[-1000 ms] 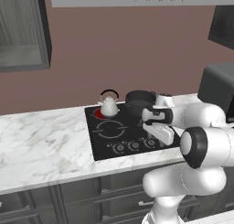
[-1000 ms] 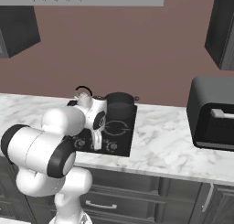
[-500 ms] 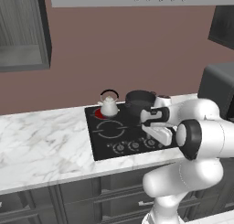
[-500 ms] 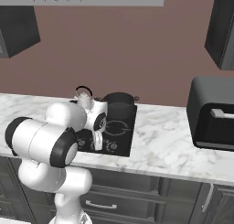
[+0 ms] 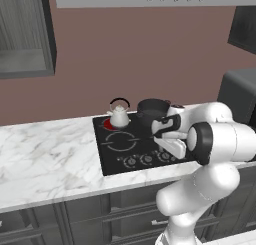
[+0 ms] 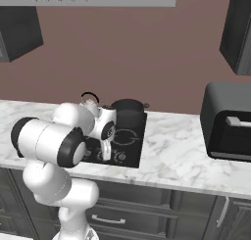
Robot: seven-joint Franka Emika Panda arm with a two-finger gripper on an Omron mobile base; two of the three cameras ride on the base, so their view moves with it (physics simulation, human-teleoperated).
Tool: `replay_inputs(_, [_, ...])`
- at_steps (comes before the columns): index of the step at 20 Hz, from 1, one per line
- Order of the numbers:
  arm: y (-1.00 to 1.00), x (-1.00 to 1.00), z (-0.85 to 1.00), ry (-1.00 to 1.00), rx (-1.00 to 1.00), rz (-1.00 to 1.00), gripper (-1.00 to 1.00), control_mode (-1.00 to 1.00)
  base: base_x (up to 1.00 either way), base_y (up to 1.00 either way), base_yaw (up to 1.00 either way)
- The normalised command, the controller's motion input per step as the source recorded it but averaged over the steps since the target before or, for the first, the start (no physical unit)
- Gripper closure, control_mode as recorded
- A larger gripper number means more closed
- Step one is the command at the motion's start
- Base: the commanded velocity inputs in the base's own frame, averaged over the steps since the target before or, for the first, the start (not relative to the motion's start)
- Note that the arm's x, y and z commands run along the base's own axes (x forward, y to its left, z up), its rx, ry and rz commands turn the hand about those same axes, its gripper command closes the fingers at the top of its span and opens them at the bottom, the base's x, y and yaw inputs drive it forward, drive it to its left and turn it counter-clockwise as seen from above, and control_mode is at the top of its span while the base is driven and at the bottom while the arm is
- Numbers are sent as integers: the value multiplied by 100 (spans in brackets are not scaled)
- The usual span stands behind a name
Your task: Pick the kettle from the cabinet and place it on a stove burner. Then pick the pot from the counter and place it on another stove burner. Finally, turn both burners on.
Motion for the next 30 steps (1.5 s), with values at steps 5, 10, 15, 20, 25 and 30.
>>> replay_inputs(5, [0, 16, -13, 0, 0, 0, -100, -100, 0, 0, 0])
replay_inputs(10, [0, 11, -16, 0, 0, 0, -100, -100, 0, 0, 0])
replay_inputs(15, [-2, 1, -13, 0, 0, 0, -100, -100, 0, 0, 0])
replay_inputs(20, [0, 0, -11, 0, 0, 0, -100, -100, 0, 0, 0])
replay_inputs(25, [0, 0, -10, 0, 0, 0, 100, -100, 0, 0, 0])
replay_inputs(30, [0, 0, -9, 0, 0, 0, 100, -100, 0, 0, 0])
